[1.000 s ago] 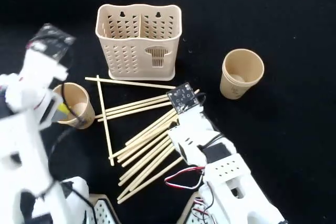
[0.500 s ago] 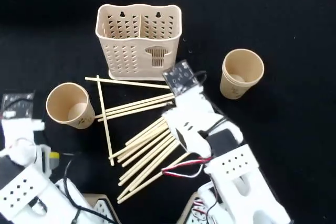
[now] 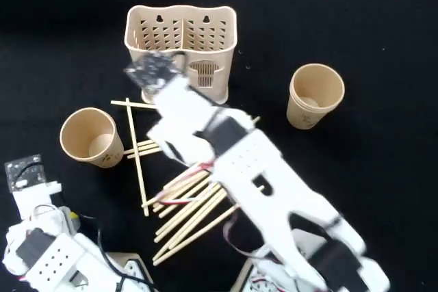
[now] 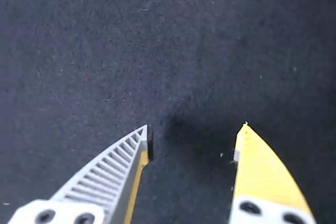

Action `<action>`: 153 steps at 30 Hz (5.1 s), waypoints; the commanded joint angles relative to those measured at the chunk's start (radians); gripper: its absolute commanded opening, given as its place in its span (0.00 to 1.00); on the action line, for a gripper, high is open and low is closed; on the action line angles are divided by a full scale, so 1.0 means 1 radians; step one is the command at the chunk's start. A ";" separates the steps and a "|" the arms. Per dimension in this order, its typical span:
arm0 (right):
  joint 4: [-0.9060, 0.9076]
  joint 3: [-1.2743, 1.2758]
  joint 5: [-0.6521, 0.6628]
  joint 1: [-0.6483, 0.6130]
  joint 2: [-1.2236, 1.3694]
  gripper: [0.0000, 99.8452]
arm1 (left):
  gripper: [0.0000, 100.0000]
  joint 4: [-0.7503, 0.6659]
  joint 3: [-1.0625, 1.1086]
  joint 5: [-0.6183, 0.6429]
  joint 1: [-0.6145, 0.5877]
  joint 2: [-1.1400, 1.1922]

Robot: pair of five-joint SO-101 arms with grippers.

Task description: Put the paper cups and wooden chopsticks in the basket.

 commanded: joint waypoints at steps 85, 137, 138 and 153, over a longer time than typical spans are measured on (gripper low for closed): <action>0.545 -0.886 0.221 1.059 0.409 0.01 | 0.27 0.057 0.090 0.135 -0.004 -0.269; -0.167 0.483 0.276 0.936 -0.512 0.01 | 0.27 0.057 0.090 0.135 -0.004 -0.269; -0.199 0.519 0.276 0.937 -0.526 0.01 | 0.27 0.057 0.090 0.135 -0.004 -0.269; -0.336 0.677 0.276 0.939 -0.595 0.01 | 0.27 0.057 0.090 0.135 -0.004 -0.269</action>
